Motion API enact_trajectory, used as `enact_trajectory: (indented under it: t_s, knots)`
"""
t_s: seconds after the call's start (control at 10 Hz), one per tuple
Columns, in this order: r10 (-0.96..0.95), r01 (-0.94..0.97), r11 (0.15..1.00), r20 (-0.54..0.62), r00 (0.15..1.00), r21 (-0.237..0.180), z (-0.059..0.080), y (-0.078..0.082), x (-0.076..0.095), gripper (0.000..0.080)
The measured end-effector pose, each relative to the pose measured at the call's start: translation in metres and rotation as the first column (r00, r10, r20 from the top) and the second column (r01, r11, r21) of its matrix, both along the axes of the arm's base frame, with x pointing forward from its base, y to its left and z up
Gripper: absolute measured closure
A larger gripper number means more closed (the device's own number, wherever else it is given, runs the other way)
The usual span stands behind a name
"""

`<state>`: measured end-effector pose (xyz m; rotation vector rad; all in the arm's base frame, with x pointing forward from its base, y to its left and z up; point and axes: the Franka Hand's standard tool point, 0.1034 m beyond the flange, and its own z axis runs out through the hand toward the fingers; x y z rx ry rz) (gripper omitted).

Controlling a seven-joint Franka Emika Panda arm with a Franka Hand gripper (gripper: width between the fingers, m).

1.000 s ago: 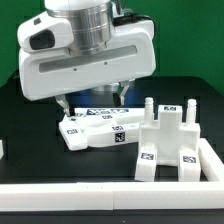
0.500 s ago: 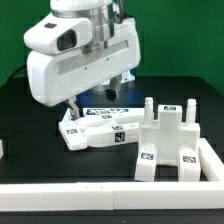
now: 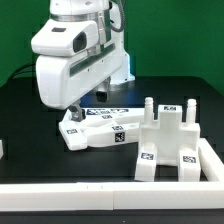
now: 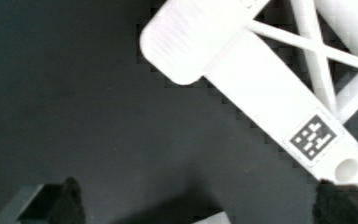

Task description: Assemble chair

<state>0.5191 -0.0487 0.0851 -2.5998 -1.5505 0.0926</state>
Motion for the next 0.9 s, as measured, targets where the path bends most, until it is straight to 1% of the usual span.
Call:
enact_trajectory:
  t_s: [0.1,0.2,0.3,0.4,0.6,0.7,0.9]
  knots:
    - [0.085,-0.085,0.996,0.038,0.996,0.002,-0.002,0.009,-0.006,0.0151]
    - [0.176,-0.177,0.984,0.060,0.982,0.005,-0.007,0.021,-0.020,0.0151]
    - [0.262,-0.263,0.965,0.081,0.962,0.001,-0.014,0.025,-0.029,0.0151]
    - [0.316,-0.317,0.948,0.098,0.944,-0.008,-0.016,0.021,-0.029,0.0151]
    - [0.418,-0.418,0.908,0.091,0.904,-0.020,-0.017,0.017,-0.030,0.0151]
    - [0.401,-0.400,0.916,0.085,0.912,-0.022,-0.018,0.018,-0.032,0.0151]
    - [0.337,-0.337,0.941,0.071,0.939,-0.014,-0.025,0.036,-0.043,0.0151]
